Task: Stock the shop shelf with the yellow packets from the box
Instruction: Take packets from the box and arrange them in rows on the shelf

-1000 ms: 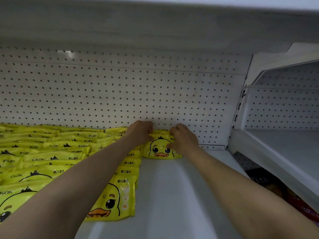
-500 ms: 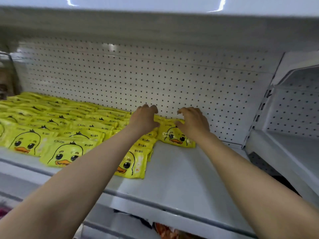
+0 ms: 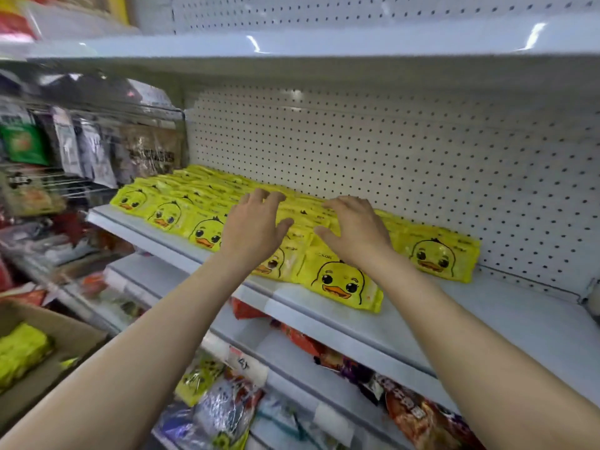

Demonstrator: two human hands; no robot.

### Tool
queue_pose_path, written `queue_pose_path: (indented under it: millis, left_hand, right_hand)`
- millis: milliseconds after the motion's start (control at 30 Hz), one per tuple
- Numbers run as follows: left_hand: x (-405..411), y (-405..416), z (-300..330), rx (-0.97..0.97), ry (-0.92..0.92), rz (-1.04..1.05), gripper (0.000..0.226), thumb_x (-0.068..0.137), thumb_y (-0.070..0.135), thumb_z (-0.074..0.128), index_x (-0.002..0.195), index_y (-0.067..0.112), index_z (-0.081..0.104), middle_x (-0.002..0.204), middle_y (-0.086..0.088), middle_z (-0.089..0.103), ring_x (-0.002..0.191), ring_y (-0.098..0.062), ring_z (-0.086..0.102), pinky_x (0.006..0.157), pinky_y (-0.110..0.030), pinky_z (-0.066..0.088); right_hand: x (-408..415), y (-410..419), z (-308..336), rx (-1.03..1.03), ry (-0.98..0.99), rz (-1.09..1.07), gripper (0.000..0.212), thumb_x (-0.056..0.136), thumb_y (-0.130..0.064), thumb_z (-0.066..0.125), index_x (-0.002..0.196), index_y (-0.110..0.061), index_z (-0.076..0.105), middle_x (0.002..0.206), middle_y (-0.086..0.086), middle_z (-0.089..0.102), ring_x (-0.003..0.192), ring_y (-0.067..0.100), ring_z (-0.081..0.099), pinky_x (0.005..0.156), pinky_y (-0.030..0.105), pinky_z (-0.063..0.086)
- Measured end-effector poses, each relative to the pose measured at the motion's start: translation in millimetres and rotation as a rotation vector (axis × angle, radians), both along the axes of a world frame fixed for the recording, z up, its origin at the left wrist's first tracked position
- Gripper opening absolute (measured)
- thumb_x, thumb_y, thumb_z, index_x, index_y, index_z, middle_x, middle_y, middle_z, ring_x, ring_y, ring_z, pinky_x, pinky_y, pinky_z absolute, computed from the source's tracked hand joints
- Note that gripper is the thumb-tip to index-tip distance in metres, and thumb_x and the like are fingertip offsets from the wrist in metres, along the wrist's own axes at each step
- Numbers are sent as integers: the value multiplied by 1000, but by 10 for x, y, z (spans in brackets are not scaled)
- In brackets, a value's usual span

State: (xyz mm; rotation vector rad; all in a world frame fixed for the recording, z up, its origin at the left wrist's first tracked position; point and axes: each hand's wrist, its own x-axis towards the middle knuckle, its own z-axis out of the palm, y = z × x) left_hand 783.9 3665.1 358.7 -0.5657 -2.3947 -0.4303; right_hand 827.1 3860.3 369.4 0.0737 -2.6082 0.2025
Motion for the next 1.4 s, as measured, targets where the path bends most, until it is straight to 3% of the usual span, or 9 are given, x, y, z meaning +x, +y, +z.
queue_pose_path:
  millis: [400,667,867,1033,1200,1400]
  left_hand:
    - [-252,-3001,-138,-19,-91,206,49,91,44,59,134,22,50,129,-9,52,119,-33,48,91,-47,46]
    - [-418,-4677,-446,-41,-140,334,45,89,45,60,126,19,53,118,-9,55,111,-34,52,87,-49,49]
    - [-778,-5494,-825,-3,-192,418,45,89,47,61,124,18,55,122,-9,57,114,-34,52,86,-47,50]
    - [-1349,-6080,-1272,-20,-279,476,39,91,40,59,123,18,55,120,-10,57,110,-34,52,84,-47,50]
    - [-2007,-6580,-1939,-22,-469,480,41,88,39,61,123,19,55,116,-10,56,107,-36,53,84,-46,48]
    - [-2477,-6904,-2933,1,-743,467,45,91,44,60,130,21,52,125,-10,53,117,-33,49,92,-42,45]
  right_hand:
    - [-630,-2971,-205,-32,-20,227,50,92,-50,59,137,-28,51,143,-1,48,134,24,38,104,36,38]
    - [-1038,-4656,-487,-44,-141,362,53,93,-51,56,139,-25,49,144,-2,46,135,23,35,109,40,37]
    - [-1528,-5518,-809,-36,-248,469,53,96,-44,58,141,-19,47,143,1,45,135,23,36,104,28,26]
    - [-2295,-6145,-1334,-30,-310,493,52,95,-50,55,139,-25,48,141,-1,48,132,23,39,104,36,38]
    - [-3053,-6687,-2038,-44,-529,493,52,94,-48,57,136,-19,52,137,7,51,128,30,43,105,37,34]
    - [-3620,-6941,-3036,-97,-847,412,52,94,-45,60,136,-16,51,139,11,51,132,29,41,103,37,37]
